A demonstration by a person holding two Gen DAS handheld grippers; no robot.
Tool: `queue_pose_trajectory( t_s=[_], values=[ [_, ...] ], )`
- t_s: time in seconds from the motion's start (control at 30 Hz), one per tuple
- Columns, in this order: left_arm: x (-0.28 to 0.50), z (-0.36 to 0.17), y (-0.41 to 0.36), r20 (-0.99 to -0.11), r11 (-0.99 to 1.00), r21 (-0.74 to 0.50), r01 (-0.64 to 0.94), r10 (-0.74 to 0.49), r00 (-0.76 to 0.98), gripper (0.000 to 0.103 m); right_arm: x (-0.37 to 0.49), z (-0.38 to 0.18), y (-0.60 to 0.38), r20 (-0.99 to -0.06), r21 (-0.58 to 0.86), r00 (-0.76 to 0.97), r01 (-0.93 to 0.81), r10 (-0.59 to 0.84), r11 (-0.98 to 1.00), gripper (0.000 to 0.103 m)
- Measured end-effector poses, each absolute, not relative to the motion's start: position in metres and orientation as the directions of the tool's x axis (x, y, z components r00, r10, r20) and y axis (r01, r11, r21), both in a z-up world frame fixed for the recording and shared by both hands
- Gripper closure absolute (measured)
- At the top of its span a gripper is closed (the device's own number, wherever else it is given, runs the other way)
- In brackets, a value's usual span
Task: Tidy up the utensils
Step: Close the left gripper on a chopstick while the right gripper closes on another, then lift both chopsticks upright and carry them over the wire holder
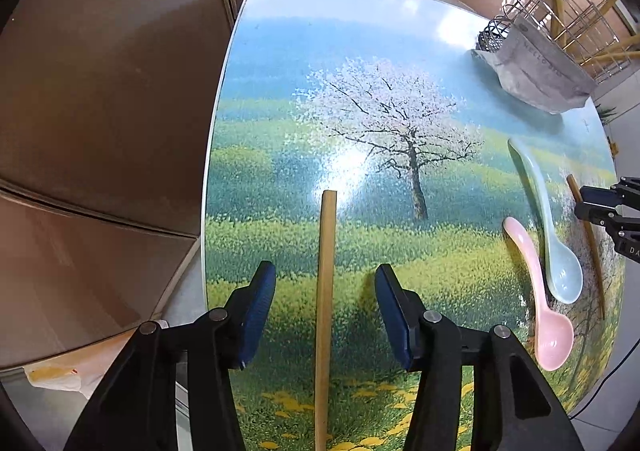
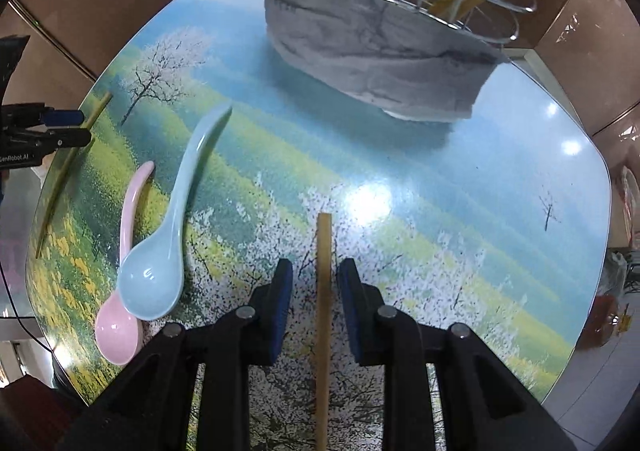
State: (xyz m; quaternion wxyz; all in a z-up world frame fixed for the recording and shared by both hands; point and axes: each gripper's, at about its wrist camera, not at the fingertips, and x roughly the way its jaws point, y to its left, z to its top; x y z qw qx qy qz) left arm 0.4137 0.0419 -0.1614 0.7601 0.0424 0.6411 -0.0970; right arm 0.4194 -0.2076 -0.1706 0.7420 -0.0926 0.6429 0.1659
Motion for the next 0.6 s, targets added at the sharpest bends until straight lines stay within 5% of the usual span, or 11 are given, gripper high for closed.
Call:
queue_pose_trajectory(
  t_s=[0.13, 0.33, 0.43, 0.6],
  values=[
    [0.421, -0.163, 0.035, -0.989, 0.975, -0.001, 0.223, -0.033, 0.141, 0.072, 0.429, -0.175, -0.202, -0.991, 0.054, 0.094, -0.381, 0.097, 0.923, 0.092],
    [0.435, -0.167, 0.02, -0.996, 0.968, 0.027, 0.248, 0.004, 0.094, 0.077, 0.431, -0.178, -0.196, -0.995, 0.035, 0.067, -0.397, 0.067, 0.917, 0.096],
    [0.437, -0.167, 0.011, -0.996, 0.965, 0.022, 0.263, -0.001, 0.086, 0.095, 0.433, -0.18, -0.188, -0.996, 0.023, 0.07, -0.397, 0.055, 0.917, 0.096],
    [0.43, -0.164, -0.003, -0.989, 0.959, 0.057, 0.277, 0.017, 0.145, 0.095, 0.43, -0.178, -0.183, -0.993, 0.027, 0.093, -0.391, 0.069, 0.92, 0.097]
  ],
)
